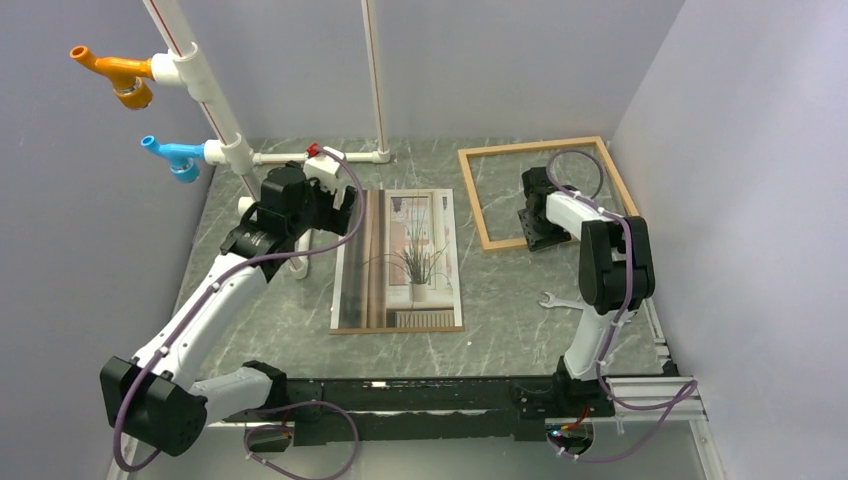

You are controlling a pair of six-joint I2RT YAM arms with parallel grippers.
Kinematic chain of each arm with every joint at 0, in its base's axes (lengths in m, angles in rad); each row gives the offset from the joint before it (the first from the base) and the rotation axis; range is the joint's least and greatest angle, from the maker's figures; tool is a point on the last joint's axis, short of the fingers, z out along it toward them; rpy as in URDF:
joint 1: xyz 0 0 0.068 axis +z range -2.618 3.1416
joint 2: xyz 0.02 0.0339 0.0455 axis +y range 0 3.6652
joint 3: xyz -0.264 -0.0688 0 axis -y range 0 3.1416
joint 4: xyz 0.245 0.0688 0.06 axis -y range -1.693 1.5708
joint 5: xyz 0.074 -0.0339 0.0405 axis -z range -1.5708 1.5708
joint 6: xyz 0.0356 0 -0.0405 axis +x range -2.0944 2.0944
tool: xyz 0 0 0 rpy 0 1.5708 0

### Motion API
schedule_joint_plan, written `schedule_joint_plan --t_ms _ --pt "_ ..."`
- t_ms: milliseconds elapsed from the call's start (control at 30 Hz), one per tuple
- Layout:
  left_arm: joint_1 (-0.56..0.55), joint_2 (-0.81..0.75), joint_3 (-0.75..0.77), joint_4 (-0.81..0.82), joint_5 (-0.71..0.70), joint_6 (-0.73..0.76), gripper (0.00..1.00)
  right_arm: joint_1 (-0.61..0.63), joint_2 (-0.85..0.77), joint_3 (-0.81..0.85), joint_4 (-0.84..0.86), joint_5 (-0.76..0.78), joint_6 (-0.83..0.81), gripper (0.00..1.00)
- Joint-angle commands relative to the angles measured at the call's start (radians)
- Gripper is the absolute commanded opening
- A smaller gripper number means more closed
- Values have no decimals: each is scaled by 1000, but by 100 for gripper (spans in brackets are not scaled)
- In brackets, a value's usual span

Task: Take the photo out of the frame

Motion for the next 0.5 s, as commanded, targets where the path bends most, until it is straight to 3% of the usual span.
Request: schedule_joint_plan --t_ms 0,100,267,367,467 --pt "14 15 21 40 48 -14 96 22 -83 -33 144 23 -128 73" --pt "14 21 17 43 58 -16 96 36 -151 -88 199 -5 -289 86" --pt "9 51 16 43 157 -34 97 139 -308 -195 292 -111 -723 89" --pt "-19 94 30 31 226 -53 97 195 -423 -322 388 -326 -952 90" --pt "-68 154 39 29 285 -78 97 209 -520 -447 448 -567 -1013 89"
